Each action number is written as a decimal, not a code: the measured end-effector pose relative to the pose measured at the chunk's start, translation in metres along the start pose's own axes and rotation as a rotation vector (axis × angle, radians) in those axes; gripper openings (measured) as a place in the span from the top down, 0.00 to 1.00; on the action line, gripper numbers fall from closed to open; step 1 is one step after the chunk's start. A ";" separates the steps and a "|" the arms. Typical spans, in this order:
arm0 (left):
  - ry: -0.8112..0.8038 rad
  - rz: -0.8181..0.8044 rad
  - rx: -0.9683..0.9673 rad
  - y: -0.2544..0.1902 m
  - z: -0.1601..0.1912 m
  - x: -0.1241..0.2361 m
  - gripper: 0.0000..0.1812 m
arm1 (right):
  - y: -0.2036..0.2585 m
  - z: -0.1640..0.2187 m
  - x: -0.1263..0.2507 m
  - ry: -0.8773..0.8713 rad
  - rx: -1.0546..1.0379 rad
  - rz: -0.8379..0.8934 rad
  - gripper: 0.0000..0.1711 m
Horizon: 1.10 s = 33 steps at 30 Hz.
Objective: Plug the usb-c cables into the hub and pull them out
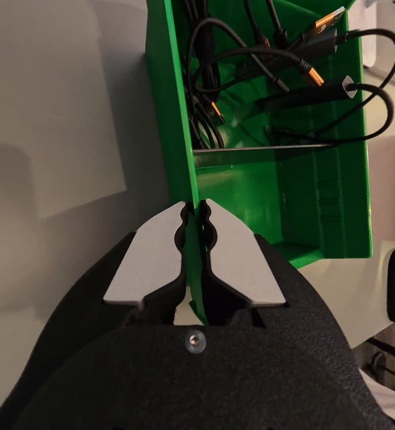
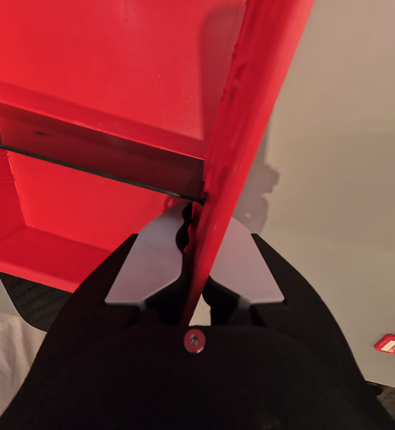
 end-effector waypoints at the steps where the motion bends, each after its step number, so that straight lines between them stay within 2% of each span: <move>1: 0.009 0.014 -0.014 -0.002 -0.001 -0.003 0.95 | -0.001 0.000 0.000 -0.001 -0.005 0.001 0.96; 6: -0.014 0.161 0.121 -0.003 -0.002 -0.012 0.93 | 0.000 -0.001 0.000 -0.001 0.014 0.014 0.95; 13: 0.011 0.108 0.081 -0.009 0.000 -0.011 0.94 | 0.007 -0.007 0.000 -0.005 0.063 0.008 0.95; 30: 0.033 0.098 0.101 -0.012 0.005 -0.006 0.94 | 0.012 -0.007 -0.001 -0.037 0.083 -0.005 0.94; 33: -0.030 0.112 0.069 -0.015 0.001 0.002 0.94 | 0.012 -0.007 0.001 -0.087 0.077 -0.019 0.92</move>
Point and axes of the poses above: each gripper's, where its closed fingertips meet, x back along the fingers, z out of its underside, y = z × x across the jaws, the point moved 9 cm from there along x, back along the fingers, and after that the axes turned 12 degrees about z, right-handed, at the moved point
